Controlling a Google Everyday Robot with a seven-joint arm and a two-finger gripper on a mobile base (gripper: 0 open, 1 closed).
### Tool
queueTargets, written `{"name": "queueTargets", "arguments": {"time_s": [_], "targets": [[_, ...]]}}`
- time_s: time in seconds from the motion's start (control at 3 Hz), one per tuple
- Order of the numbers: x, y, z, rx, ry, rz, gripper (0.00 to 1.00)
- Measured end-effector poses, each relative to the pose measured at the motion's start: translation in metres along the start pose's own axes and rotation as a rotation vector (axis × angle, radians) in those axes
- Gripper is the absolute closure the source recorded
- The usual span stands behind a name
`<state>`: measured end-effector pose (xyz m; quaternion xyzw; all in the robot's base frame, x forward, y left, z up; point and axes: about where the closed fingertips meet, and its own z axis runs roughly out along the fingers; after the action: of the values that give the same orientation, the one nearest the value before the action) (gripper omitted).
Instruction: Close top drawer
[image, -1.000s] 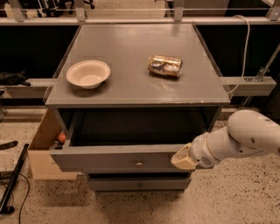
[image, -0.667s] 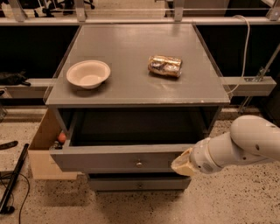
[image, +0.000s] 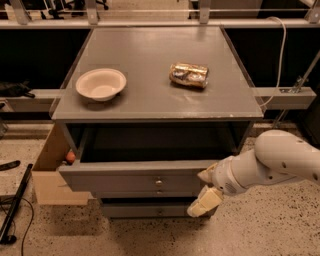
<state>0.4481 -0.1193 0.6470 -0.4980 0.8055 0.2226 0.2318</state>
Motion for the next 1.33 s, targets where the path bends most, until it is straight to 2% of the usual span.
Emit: {"name": "queueTargets", "arguments": {"time_s": [0.33, 0.67, 1.0, 1.33], "targets": [[0.000, 0.001, 0.000, 0.000, 0.000, 0.000, 0.00], [-0.007, -0.019, 0.009, 0.012, 0.012, -0.002, 0.00], [0.006, -0.004, -0.003, 0.019, 0.008, 0.001, 0.00], [0.007, -0.004, -0.004, 0.019, 0.008, 0.001, 0.00]]}}
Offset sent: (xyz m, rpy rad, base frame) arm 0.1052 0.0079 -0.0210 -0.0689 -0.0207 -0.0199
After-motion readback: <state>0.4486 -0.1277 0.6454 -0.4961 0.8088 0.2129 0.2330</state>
